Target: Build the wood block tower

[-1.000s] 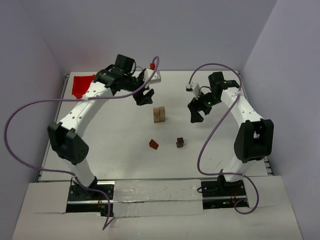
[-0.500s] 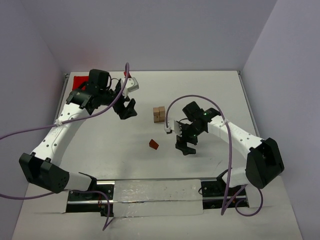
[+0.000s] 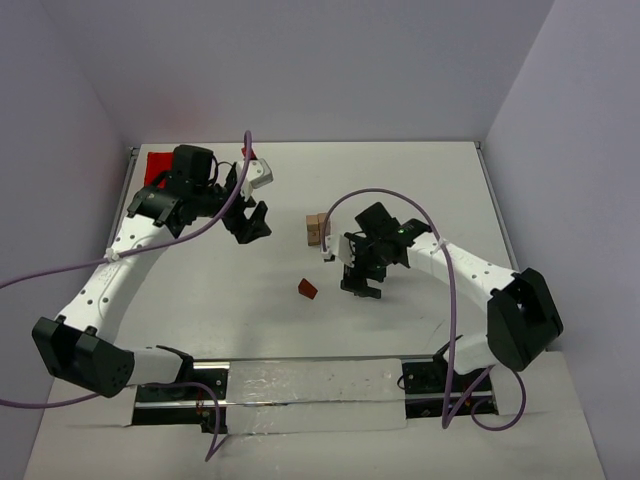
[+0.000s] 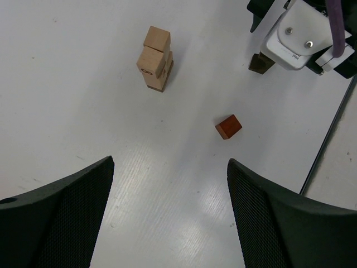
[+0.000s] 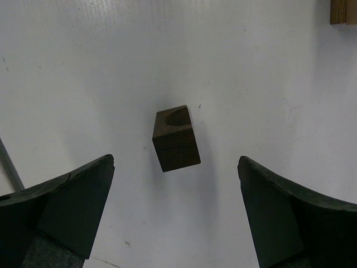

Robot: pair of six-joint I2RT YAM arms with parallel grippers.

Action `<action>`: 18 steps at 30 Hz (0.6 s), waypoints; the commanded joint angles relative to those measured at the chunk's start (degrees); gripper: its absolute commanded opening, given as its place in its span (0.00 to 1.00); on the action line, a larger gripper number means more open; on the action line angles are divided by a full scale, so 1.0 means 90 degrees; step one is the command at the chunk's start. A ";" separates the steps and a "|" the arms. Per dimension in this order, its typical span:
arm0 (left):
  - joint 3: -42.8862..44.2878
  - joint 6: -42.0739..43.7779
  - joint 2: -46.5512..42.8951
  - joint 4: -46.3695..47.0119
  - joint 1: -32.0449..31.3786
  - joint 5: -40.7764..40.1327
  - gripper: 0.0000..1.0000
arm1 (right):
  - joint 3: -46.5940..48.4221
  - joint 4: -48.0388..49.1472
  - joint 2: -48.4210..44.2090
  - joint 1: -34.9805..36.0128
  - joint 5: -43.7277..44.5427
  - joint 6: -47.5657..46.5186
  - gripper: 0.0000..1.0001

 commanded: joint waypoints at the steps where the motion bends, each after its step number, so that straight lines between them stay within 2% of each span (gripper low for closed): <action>1: -0.0094 -0.0047 -0.0224 0.0294 0.0032 0.0013 0.88 | 0.0162 0.0195 0.0235 0.0128 0.0064 -0.0100 0.97; 8: -0.0212 -0.0057 -0.0309 0.0322 0.0032 0.0013 0.88 | 0.0228 0.0130 0.0624 0.0246 -0.0002 -0.0339 0.87; 18: -0.0520 -0.0068 -0.0505 0.0423 0.0032 -0.0101 0.86 | -0.0157 0.0318 0.0606 0.0165 0.0216 -0.0456 0.56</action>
